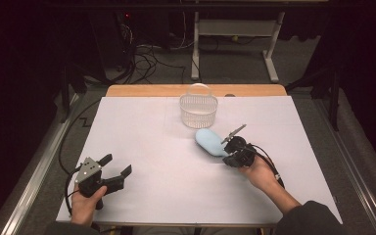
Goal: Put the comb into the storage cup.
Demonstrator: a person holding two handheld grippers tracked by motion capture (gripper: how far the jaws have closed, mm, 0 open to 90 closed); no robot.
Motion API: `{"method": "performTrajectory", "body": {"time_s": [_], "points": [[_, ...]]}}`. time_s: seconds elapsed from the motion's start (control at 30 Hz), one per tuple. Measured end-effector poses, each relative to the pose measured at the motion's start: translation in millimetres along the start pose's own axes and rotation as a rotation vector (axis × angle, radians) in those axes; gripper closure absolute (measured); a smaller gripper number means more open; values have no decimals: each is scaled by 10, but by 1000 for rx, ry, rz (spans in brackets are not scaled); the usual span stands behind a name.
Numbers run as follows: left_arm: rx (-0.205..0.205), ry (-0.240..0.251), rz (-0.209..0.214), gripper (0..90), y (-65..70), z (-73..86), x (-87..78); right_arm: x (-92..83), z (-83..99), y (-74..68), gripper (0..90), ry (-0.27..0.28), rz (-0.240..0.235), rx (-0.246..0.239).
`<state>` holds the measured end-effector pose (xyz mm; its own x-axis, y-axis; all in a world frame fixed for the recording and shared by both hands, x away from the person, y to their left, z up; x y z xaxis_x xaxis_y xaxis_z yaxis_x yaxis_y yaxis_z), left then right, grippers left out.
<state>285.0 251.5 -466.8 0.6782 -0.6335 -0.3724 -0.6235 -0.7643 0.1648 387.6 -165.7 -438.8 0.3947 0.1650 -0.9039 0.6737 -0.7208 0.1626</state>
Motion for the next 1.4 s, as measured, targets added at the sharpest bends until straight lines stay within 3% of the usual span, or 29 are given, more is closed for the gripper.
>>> {"method": "performTrajectory", "body": {"time_s": [0.3,0.47,0.6,0.77,0.97,1.4], "points": [[0,-2,0,158,-1,0,-2,-19,20,14,869,8,-23,25],[-2,-1,0,159,-1,0,6,-106,20,-5,818,57,-47,24],[-2,-1,0,159,0,0,6,-162,17,-17,743,82,-43,9],[-2,-2,0,158,-1,0,7,-188,13,25,660,96,-23,34],[-3,-2,0,159,-2,0,8,-158,-21,80,592,74,2,69],[-4,-3,0,158,-7,0,7,69,-91,152,514,-7,31,91]]}}
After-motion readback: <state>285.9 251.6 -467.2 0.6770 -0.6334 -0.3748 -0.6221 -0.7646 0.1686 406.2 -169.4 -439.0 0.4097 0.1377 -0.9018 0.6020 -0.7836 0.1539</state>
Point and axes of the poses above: each handheld gripper's, and its own axes: x roughly forward along the jaws, z roughly out of its underside, y roughly to its right, the point moved 1 cm from there along x, roughly forward along the jaws, and after that the axes turned 9 degrees about z, right-handed, at the moved point
